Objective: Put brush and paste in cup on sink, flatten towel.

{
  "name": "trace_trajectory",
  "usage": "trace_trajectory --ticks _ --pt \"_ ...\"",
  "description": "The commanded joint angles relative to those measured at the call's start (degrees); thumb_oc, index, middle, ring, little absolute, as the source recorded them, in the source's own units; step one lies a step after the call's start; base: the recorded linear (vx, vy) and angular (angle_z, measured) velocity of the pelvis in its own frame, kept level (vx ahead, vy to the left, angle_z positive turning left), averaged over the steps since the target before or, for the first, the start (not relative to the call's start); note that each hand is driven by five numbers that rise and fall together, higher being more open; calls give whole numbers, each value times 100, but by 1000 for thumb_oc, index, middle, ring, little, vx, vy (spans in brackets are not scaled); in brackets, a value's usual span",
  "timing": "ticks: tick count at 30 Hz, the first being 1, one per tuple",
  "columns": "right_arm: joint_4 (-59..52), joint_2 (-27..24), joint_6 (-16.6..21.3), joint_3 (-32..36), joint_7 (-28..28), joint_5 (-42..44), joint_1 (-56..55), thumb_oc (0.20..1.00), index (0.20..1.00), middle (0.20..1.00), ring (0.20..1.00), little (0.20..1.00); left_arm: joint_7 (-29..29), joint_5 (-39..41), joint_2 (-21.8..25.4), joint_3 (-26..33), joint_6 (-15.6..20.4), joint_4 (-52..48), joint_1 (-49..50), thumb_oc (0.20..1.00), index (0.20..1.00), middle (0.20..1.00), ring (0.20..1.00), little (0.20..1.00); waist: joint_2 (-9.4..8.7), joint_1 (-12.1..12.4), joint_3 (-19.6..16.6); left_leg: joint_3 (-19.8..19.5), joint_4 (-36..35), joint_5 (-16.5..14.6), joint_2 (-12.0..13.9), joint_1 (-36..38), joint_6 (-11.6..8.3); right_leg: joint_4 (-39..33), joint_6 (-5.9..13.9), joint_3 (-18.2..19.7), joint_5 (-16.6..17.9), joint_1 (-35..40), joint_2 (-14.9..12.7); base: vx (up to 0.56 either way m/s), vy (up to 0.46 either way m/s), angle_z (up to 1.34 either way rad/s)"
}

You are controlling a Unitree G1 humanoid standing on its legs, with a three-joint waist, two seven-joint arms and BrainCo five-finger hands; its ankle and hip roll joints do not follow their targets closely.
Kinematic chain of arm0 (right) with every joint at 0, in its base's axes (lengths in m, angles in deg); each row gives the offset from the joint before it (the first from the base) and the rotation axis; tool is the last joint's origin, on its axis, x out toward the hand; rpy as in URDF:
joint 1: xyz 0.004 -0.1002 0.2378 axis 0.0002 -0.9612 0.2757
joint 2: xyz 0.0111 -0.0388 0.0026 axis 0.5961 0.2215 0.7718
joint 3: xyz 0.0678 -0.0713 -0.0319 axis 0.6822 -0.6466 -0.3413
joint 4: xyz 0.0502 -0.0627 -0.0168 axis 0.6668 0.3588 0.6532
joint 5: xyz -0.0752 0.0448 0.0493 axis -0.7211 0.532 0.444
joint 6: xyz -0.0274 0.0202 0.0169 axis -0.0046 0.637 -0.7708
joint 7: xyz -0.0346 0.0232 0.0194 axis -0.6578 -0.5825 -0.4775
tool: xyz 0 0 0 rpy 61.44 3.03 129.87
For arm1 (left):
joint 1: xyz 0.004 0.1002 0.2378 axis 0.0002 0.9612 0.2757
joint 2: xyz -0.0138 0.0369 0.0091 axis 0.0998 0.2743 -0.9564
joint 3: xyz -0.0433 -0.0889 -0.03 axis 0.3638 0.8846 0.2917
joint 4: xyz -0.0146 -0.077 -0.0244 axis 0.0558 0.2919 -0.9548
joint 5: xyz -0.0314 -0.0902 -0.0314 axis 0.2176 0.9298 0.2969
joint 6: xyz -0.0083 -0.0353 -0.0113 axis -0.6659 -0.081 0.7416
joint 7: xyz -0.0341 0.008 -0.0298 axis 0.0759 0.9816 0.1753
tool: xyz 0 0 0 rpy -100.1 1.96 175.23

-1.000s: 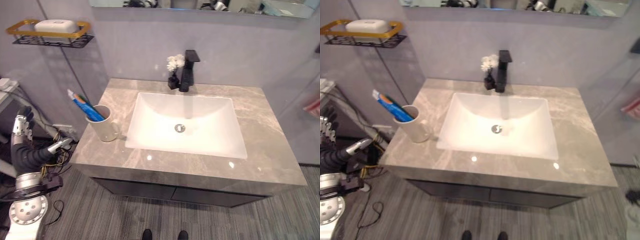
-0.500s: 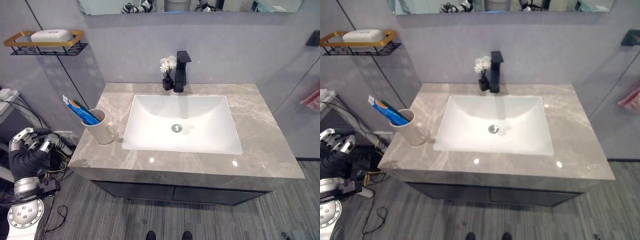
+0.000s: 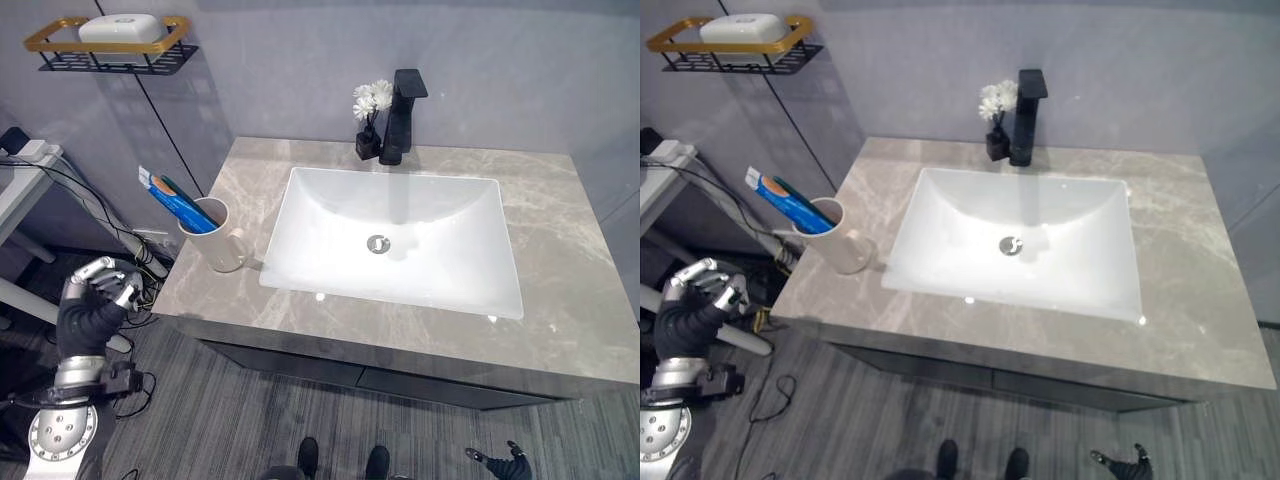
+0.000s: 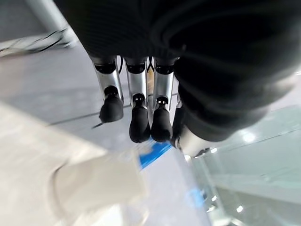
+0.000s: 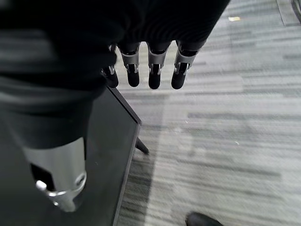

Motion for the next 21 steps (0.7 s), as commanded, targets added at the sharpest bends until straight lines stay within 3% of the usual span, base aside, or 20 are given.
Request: trace_trajectory --ticks 1,7,21 --pt "4 -90 202 -14 73 113 229 1000 1000 1000 1000 1000 156 41 328 108 228 -300 -55 200 200 200 200 200 -138 -37 -38 -69 0 119 223 -278 -308 37 461 -148 -57 210 -492 0 0 0" --pt "95 -90 217 -148 93 85 329 1000 1000 1000 1000 1000 332 143 554 -187 181 -151 -40 200 200 200 200 200 -106 -36 -20 -47 0 105 218 -284 -304 37 471 -117 -52 181 -499 0 0 0" --pt "-206 -129 213 -501 74 -159 247 1000 1000 1000 1000 1000 292 183 358 -589 4 752 8 200 200 200 200 200 -111 -125 96 17 0 130 228 -360 -290 37 477 -27 -46 60 -482 1 0 0"
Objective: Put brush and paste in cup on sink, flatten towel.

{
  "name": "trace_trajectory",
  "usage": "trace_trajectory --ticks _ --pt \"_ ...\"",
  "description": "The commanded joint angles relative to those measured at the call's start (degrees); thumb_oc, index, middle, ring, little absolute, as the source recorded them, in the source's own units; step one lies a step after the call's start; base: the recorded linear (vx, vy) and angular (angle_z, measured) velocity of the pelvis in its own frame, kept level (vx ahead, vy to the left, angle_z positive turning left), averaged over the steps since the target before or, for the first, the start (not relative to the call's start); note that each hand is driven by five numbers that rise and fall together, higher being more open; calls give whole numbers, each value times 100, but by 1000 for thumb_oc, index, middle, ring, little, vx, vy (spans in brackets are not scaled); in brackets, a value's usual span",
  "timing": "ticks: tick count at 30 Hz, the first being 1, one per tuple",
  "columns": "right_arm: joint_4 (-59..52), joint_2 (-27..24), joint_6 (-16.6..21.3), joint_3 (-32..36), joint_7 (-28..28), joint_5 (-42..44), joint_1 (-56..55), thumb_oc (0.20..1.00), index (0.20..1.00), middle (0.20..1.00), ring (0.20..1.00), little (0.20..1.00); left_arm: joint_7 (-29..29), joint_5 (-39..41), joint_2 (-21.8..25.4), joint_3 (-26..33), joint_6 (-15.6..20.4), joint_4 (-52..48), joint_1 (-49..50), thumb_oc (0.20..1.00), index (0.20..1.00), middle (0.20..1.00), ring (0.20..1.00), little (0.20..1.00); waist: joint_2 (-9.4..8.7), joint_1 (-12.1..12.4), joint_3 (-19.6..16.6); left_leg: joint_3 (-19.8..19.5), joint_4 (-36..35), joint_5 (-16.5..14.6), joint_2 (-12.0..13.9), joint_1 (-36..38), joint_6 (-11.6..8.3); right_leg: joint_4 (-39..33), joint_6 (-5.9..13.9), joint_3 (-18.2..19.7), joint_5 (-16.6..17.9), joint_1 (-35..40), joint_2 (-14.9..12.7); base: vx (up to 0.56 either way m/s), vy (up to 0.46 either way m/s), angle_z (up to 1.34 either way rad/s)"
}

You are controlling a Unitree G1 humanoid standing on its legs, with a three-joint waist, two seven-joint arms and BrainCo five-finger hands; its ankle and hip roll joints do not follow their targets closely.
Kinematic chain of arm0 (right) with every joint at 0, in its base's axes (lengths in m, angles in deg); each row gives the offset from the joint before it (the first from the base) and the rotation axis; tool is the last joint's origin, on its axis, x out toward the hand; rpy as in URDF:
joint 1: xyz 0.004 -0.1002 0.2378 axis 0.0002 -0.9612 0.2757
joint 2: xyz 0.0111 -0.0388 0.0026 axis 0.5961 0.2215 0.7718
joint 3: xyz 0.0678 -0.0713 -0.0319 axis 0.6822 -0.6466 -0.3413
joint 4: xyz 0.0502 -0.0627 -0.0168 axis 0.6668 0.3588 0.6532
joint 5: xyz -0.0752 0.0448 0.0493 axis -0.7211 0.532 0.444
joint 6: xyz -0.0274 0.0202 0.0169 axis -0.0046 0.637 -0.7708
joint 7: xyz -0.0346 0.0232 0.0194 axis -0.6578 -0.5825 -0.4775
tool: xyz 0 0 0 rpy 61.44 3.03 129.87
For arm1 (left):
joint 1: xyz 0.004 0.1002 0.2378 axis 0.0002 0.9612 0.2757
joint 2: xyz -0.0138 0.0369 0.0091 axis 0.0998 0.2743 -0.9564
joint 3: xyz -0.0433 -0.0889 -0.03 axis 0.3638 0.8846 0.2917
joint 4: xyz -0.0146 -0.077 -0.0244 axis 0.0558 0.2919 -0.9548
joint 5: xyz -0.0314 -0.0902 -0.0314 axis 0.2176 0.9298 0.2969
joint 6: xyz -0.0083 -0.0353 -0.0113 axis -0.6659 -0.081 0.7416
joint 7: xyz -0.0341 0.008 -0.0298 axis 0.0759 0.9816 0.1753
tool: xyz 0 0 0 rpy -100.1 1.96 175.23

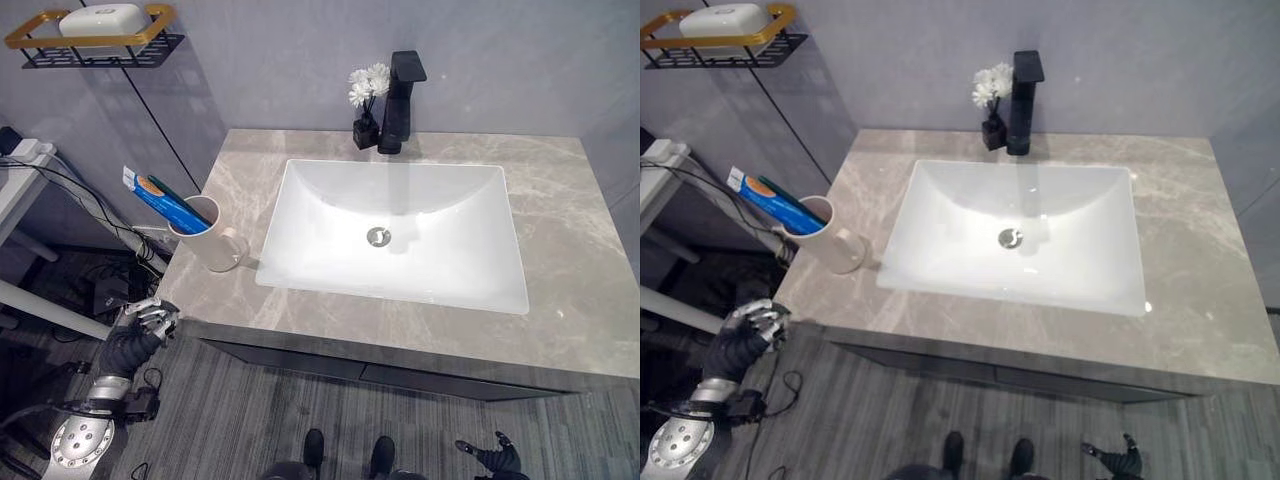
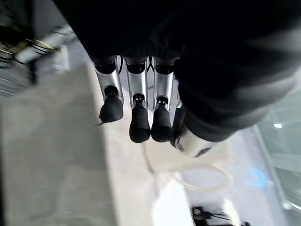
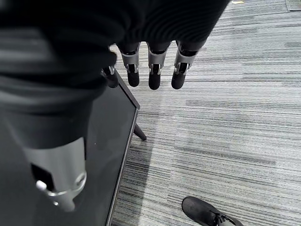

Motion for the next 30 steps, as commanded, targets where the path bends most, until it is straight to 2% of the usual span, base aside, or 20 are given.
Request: trace_trajectory --ticks 1,12,18,30 --pt "-169 -115 197 -225 69 -184 44 1000 1000 1000 1000 1000 -11 108 -16 167 223 -321 -80 200 200 200 200 200 -180 -85 49 -8 -1 124 222 -239 -282 38 476 -54 -44 197 -481 0 0 0" --pt "-145 -98 176 -395 104 -260 51 1000 1000 1000 1000 1000 -129 -161 33 -61 200 -126 -490 200 200 200 200 200 -235 -172 92 44 -1 97 246 -287 -297 38 464 4 -61 124 -453 6 -1 0" --pt "-180 -117 129 -530 95 -407 37 1000 1000 1000 1000 1000 -78 62 13 -191 113 -105 -639 200 200 200 200 200 -237 -226 113 71 -1 106 255 -319 -301 38 461 40 -61 68 -448 17 -4 -7" --pt "-300 -213 83 -691 25 -550 91 1000 1000 1000 1000 1000 -62 442 83 5 -69 -15 -449 200 200 200 200 200 -216 -257 151 125 -1 135 265 -386 -316 38 442 107 -51 -27 -437 4 -1 -1"
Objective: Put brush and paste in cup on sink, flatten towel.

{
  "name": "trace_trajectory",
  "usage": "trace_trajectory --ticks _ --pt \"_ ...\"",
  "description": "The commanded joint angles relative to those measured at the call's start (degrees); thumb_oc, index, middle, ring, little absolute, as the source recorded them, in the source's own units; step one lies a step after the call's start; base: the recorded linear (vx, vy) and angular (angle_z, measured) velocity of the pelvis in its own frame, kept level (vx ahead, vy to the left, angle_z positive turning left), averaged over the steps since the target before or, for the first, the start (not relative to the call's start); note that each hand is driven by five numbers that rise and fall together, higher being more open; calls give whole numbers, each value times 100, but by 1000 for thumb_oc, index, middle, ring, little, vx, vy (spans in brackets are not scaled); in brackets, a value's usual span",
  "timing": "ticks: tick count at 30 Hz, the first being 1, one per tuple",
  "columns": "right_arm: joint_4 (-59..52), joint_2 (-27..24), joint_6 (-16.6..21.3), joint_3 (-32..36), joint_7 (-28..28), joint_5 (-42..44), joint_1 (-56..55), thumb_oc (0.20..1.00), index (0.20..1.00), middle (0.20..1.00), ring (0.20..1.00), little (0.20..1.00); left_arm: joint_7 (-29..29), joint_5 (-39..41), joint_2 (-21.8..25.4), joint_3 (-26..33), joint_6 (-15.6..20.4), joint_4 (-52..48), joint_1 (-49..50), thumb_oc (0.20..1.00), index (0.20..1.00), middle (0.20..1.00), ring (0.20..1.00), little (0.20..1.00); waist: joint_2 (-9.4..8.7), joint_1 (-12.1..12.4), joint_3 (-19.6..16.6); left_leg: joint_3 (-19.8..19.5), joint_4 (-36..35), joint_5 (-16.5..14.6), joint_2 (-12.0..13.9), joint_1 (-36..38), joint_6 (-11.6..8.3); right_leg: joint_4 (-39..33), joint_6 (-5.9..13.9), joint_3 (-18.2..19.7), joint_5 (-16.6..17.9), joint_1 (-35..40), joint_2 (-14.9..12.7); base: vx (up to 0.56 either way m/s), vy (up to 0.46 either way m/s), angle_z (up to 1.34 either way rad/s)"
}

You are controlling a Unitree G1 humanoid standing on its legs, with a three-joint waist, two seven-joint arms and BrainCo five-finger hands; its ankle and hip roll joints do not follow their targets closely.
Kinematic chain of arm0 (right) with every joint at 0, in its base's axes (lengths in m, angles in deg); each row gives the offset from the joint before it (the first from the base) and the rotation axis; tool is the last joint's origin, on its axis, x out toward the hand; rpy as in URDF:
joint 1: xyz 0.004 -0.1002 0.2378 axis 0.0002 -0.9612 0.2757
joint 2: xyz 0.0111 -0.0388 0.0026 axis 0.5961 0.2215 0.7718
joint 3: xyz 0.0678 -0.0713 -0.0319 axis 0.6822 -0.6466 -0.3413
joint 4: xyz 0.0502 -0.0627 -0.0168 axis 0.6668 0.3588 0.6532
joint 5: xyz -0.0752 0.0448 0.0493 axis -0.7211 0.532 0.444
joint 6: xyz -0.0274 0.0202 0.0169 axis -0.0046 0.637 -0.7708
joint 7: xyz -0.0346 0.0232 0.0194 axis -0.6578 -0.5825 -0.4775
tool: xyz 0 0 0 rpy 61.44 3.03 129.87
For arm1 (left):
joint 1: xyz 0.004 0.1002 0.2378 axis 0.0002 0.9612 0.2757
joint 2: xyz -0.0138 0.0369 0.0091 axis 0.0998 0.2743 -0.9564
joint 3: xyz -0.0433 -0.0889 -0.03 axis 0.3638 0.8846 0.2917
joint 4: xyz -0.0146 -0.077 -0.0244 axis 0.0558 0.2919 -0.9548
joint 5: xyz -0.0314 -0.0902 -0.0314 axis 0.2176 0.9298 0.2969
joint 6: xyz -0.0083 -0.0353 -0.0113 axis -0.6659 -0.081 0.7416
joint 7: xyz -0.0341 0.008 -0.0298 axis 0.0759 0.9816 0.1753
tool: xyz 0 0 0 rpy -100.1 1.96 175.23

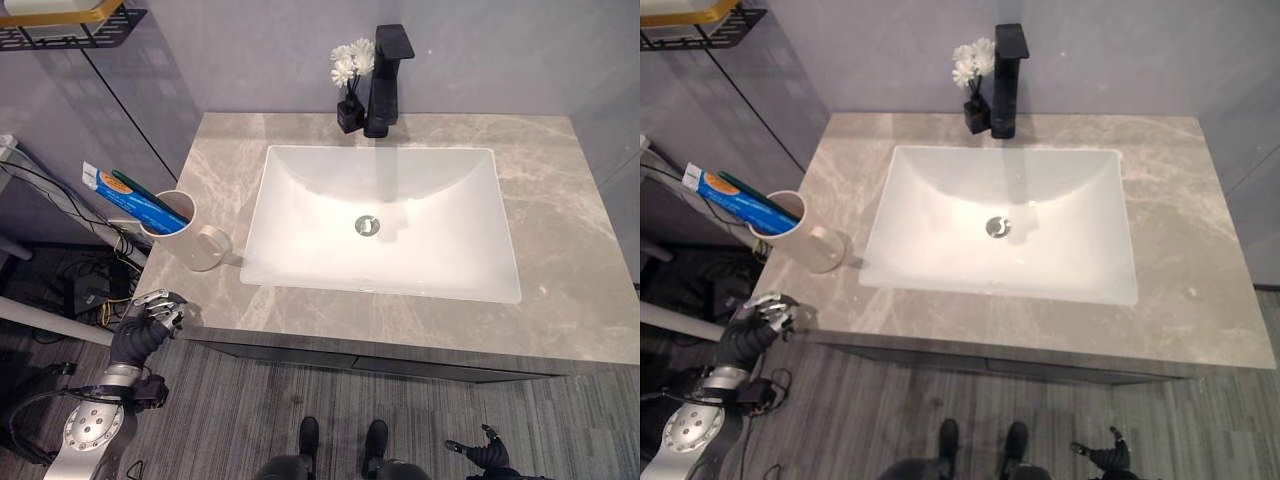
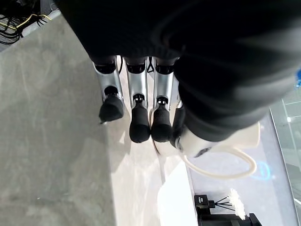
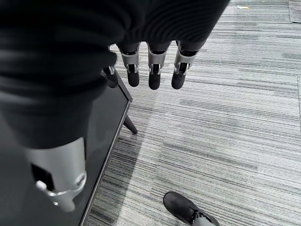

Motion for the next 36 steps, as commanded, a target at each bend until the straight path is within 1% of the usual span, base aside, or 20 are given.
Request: trace_trajectory --ticks 1,12,17,25,32,36 --pt "-155 -207 94 -284 26 -128 78 1000 1000 1000 1000 1000 -31 215 81 157 36 -30 30 200 200 200 200 200 -135 -98 25 -27 -1 129 254 -156 -311 38 470 -38 -91 261 -445 0 0 0" --pt "-108 -267 67 -387 -58 -168 132 1000 1000 1000 1000 1000 71 605 280 83 -68 -117 -107 200 200 200 200 200 -108 -111 27 8 -1 142 275 -206 -331 38 471 16 -95 189 -432 0 0 0" --pt "-114 -306 51 -421 -76 -200 91 1000 1000 1000 1000 1000 87 820 364 8 -134 -162 -215 200 200 200 200 200 -114 -168 6 31 -1 130 298 -190 -341 38 459 40 -107 181 -407 15 -6 0" --pt "-90 -310 49 -460 -133 -200 57 1000 1000 1000 1000 1000 64 866 443 -31 -175 -158 -370 200 200 200 200 200 -130 -208 9 55 -1 121 319 -179 -354 38 453 63 -127 182 -391 16 -7 -5" --pt "-102 -280 29 -522 -152 -180 64 1000 1000 1000 1000 1000 -55 884 340 -99 -169 -123 -610 200 200 200 200 200 -155 -243 11 52 -1 114 322 -186 -349 38 435 59 -138 178 -375 0 0 0" --pt "-154 -297 30 -547 -160 -212 54 1000 1000 1000 1000 1000 -125 724 302 -31 -165 -57 -695 200 200 200 200 200 -174 -256 8 65 -1 111 325 -191 -349 38 427 68 -139 164 -371 0 0 0"
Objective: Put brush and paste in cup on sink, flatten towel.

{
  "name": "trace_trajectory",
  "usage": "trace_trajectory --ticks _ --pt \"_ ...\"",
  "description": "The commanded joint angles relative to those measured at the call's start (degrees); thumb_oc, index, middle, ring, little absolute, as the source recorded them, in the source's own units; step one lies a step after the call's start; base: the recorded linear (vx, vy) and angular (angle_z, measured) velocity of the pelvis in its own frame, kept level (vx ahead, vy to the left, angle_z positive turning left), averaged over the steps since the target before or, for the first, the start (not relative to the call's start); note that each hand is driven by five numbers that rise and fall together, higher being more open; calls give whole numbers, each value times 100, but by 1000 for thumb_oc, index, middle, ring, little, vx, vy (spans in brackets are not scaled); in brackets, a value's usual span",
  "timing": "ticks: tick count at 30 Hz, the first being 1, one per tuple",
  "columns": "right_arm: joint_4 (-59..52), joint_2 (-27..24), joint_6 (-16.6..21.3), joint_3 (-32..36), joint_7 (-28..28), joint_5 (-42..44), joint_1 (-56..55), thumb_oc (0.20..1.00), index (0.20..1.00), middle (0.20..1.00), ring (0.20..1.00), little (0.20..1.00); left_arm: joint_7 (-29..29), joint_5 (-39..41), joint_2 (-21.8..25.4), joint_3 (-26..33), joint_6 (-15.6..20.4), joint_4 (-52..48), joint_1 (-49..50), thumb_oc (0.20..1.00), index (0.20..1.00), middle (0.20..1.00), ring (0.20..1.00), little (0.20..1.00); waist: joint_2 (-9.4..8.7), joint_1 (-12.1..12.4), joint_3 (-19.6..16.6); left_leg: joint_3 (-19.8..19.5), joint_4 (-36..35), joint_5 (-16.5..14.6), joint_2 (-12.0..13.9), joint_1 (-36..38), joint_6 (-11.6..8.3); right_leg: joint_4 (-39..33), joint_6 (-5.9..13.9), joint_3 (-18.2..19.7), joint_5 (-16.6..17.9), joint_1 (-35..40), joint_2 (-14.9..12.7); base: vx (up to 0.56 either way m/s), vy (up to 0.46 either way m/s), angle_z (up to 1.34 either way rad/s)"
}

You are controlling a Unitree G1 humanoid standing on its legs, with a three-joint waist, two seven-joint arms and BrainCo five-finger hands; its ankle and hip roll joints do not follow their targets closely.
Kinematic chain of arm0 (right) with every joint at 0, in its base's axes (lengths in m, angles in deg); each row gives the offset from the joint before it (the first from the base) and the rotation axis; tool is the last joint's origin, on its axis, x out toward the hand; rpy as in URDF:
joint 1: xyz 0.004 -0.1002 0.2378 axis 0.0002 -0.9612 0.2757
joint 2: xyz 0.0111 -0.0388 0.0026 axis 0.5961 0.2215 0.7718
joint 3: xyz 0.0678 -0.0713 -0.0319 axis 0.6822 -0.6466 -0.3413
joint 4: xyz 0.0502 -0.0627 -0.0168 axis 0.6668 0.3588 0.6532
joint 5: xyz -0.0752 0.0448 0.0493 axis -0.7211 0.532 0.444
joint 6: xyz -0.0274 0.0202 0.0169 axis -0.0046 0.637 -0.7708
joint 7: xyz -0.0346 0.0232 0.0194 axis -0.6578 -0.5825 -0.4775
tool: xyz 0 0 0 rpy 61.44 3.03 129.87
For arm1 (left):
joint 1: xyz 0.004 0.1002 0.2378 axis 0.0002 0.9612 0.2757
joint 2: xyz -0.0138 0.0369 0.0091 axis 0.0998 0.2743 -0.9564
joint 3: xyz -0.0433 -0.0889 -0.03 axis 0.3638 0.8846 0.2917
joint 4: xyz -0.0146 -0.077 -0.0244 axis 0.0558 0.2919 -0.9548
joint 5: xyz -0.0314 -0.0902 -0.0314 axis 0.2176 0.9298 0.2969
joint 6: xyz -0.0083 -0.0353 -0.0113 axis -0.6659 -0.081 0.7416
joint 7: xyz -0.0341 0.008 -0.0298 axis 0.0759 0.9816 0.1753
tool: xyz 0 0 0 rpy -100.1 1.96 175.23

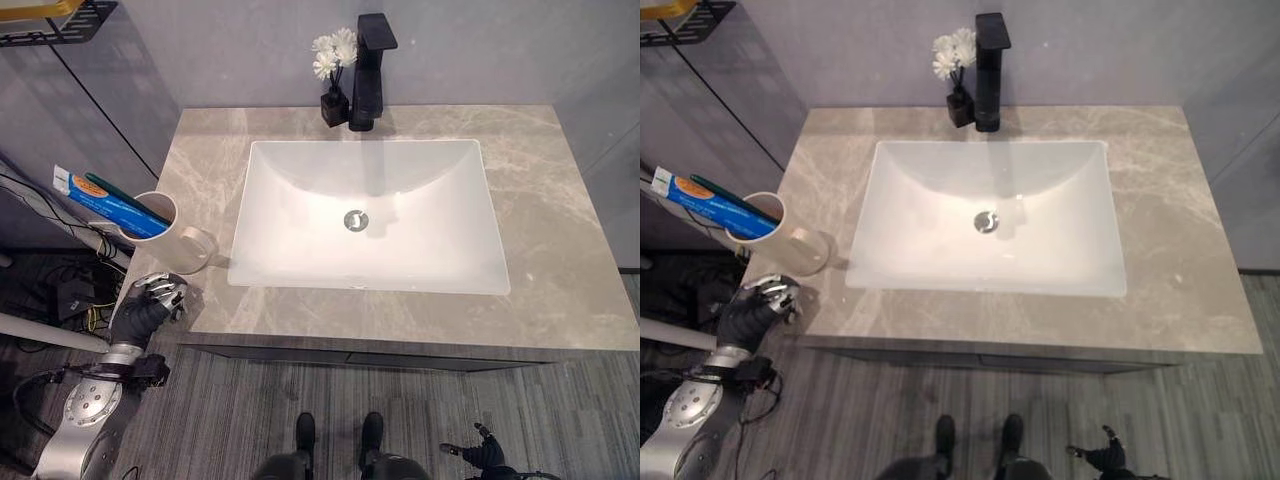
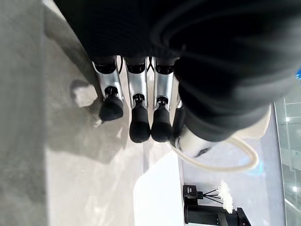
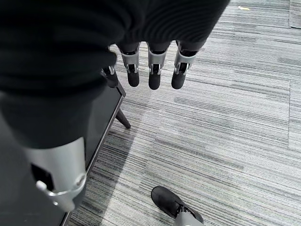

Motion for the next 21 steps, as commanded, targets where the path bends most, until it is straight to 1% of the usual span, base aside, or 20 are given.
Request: trace_trajectory --ticks 1,2,9,16,21 --pt "-190 -191 28 -217 -19 -74 24 1000 1000 1000 1000 1000 -207 -51 57 189 193 85 -212 200 200 200 200 200 -111 -92 -31 -67 -1 110 324 -140 -348 38 410 -51 -187 271 -366 0 0 0" --pt "-116 -195 3 -237 -34 -92 36 1000 1000 1000 1000 1000 -238 -62 156 243 183 173 -332 200 200 200 200 200 -121 -90 -26 -72 -1 106 332 -135 -352 38 411 -48 -191 270 -360 0 0 0" --pt "-133 -232 -50 -285 -116 -83 45 1000 1000 1000 1000 1000 -227 39 465 335 129 307 -447 200 200 200 200 200 -142 -101 -20 -57 -1 111 343 -155 -360 38 412 -46 -186 239 -345 0 0 0" --pt "1 -212 -86 -369 -234 -47 54 1000 1000 1000 1000 1000 -244 125 623 296 117 450 -630 200 200 200 200 200 -172 -125 -8 -40 -1 117 355 -184 -366 38 413 -10 -188 207 -337 0 0 0" --pt "35 -222 -95 -400 -235 -52 52 1000 1000 1000 1000 1000 -262 165 652 217 116 484 -761 200 200 200 200 200 -184 -134 -5 -27 -1 110 353 -195 -362 38 414 27 -176 177 -336 0 0 0"
